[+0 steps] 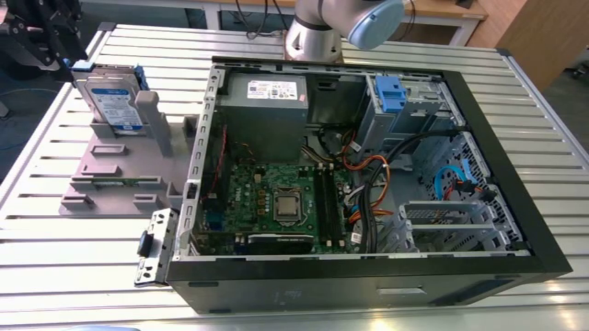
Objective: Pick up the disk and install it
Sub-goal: 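Pick up the disk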
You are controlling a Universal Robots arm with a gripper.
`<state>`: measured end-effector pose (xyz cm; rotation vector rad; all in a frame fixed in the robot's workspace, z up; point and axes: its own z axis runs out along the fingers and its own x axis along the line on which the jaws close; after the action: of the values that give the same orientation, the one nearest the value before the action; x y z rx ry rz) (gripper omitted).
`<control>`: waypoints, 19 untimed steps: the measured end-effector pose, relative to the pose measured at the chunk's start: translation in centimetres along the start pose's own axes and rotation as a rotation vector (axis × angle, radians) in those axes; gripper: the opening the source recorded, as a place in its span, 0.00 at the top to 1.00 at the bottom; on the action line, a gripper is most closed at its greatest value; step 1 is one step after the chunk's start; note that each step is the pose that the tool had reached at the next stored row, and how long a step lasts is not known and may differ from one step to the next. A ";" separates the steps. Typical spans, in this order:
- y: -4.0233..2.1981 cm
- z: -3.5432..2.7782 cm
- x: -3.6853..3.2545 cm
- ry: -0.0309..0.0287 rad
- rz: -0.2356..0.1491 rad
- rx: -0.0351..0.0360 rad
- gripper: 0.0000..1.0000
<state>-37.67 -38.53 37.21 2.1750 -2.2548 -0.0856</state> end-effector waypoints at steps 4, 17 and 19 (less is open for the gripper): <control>0.00 0.02 -0.10 0.0000 0.000 -0.0001 0.47; 0.01 0.11 -0.48 0.0000 0.000 -0.0001 0.47; 0.01 0.13 -0.53 0.0000 0.000 -0.0001 0.47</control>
<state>-37.67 -38.00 37.10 2.1750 -2.2547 -0.0857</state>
